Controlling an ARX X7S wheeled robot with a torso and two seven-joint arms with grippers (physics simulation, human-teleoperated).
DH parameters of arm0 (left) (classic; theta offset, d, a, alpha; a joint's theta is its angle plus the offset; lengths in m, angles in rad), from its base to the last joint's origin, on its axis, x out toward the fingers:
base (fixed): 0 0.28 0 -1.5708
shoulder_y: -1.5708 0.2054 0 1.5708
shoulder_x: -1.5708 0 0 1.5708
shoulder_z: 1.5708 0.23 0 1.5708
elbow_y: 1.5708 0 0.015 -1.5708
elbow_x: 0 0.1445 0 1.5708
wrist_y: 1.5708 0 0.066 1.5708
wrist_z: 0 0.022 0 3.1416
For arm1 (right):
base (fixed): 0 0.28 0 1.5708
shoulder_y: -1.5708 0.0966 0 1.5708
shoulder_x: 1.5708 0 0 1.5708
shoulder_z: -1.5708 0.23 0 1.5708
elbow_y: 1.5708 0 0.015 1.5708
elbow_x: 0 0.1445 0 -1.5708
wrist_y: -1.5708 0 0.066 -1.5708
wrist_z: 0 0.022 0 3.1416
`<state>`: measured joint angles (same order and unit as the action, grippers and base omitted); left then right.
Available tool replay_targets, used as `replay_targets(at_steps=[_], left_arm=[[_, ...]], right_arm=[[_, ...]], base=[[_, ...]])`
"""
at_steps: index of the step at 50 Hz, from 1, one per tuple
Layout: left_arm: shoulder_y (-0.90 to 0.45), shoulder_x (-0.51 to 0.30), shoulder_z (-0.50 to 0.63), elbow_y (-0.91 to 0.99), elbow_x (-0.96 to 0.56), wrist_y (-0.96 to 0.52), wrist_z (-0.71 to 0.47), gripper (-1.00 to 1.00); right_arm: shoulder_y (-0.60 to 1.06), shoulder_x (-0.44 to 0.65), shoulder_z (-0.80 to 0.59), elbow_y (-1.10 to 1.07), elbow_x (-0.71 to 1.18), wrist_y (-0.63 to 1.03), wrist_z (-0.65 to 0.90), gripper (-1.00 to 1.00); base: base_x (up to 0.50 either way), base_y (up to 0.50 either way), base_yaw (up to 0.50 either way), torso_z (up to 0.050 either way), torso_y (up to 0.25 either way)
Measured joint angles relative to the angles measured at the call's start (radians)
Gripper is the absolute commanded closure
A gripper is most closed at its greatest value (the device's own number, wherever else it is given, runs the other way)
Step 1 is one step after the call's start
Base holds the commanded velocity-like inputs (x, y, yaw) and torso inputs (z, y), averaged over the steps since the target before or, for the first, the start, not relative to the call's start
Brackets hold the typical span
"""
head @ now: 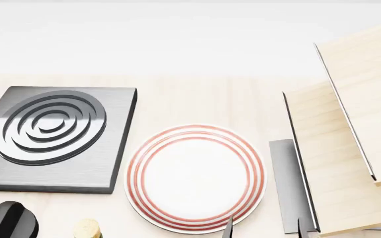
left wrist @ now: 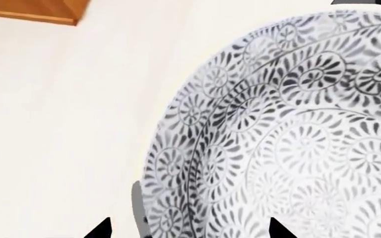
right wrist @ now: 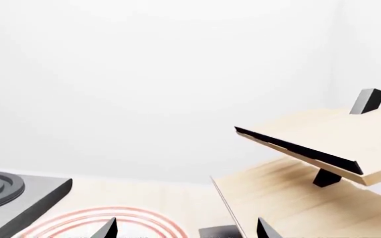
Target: Pick up the akita bowl and put it on the plate.
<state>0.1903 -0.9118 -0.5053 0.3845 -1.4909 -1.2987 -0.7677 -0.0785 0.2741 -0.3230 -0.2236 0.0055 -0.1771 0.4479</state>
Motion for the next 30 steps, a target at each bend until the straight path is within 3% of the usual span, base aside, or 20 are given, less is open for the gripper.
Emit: replay_targets(at_steps=[18, 19, 30], left_arm=[[-0.057, -0.012, 0.105, -0.076, 0.041, 0.01, 0.029, -1.0], [-0.062, -0.014, 0.112, -0.078, 0.041, 0.012, 0.03, 1.0], [-0.107, -0.036, 0.17, -0.08, 0.041, 0.037, 0.023, 1.0]], right_arm=[[0.005, 0.002, -0.008, 0.017, 0.004, -0.007, 0.005, -1.0], [0.006, 0.003, -0.008, 0.018, 0.004, -0.007, 0.005, -1.0], [0.008, 0.005, -0.011, 0.026, 0.008, -0.011, 0.009, -1.0]], base=[[0.0, 0.0, 0.0, 0.0, 0.0], [0.0, 0.0, 0.0, 0.0, 0.0], [0.01, 0.0, 0.0, -0.004, 0.0]])
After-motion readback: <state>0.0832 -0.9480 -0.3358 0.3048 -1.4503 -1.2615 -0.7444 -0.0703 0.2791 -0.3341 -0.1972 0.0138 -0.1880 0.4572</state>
